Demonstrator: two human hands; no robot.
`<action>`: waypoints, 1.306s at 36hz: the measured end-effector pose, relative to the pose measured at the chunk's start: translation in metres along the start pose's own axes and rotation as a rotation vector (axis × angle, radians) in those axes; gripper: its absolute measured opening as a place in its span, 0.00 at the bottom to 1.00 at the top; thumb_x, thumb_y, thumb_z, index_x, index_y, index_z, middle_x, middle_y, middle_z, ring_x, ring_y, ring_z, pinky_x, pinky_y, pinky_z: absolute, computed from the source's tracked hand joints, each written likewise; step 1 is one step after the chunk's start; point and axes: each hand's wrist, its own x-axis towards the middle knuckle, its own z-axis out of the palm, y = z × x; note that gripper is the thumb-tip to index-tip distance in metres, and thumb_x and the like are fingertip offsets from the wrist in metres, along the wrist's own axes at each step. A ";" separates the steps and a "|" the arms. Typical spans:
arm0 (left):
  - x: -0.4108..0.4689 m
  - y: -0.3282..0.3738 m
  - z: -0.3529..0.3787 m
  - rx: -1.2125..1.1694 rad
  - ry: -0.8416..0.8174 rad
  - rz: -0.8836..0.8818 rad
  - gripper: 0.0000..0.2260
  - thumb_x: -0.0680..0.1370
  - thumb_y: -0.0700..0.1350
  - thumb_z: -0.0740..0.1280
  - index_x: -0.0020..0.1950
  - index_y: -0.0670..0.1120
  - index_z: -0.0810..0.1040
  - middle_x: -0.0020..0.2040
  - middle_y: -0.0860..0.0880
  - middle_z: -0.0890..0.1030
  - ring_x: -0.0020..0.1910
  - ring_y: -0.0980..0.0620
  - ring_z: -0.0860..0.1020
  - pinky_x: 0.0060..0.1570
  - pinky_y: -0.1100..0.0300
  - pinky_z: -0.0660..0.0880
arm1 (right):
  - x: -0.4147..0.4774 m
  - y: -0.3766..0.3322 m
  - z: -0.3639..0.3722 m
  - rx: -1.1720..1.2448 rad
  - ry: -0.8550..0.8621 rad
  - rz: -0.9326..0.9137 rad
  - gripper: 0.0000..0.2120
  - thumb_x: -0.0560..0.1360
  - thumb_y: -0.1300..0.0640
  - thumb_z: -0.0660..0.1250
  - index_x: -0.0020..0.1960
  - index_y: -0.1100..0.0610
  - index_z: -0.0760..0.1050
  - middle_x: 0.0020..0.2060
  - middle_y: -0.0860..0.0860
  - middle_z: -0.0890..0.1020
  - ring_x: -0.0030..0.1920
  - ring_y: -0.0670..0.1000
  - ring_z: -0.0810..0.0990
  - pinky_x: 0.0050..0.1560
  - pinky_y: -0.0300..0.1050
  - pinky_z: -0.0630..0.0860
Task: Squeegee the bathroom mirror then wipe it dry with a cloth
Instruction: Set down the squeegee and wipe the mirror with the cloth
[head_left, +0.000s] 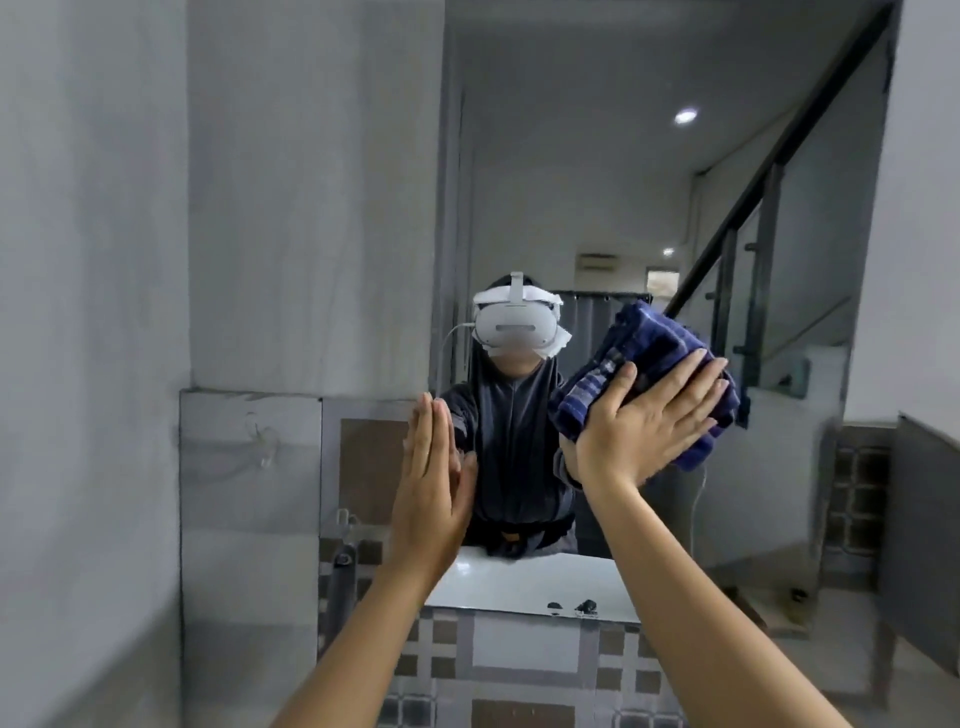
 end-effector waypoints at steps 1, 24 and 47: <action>-0.002 0.000 0.001 -0.001 -0.008 -0.005 0.29 0.82 0.49 0.55 0.75 0.49 0.40 0.76 0.55 0.38 0.75 0.56 0.39 0.74 0.50 0.46 | -0.005 -0.007 0.004 -0.005 -0.018 -0.043 0.30 0.79 0.48 0.54 0.76 0.58 0.49 0.76 0.55 0.52 0.76 0.55 0.48 0.73 0.51 0.39; -0.020 -0.015 0.005 0.083 -0.024 -0.015 0.28 0.80 0.54 0.50 0.76 0.49 0.42 0.77 0.51 0.44 0.75 0.55 0.42 0.74 0.52 0.48 | 0.048 -0.024 -0.005 -0.479 -0.495 -1.553 0.29 0.80 0.42 0.47 0.76 0.55 0.51 0.76 0.54 0.55 0.76 0.53 0.51 0.75 0.52 0.48; -0.019 -0.018 0.008 0.225 -0.010 -0.019 0.29 0.79 0.57 0.46 0.75 0.48 0.39 0.76 0.52 0.41 0.75 0.56 0.40 0.71 0.63 0.44 | 0.076 0.139 -0.069 -0.117 -0.171 -0.471 0.30 0.78 0.47 0.52 0.75 0.60 0.51 0.75 0.57 0.54 0.75 0.55 0.48 0.74 0.44 0.38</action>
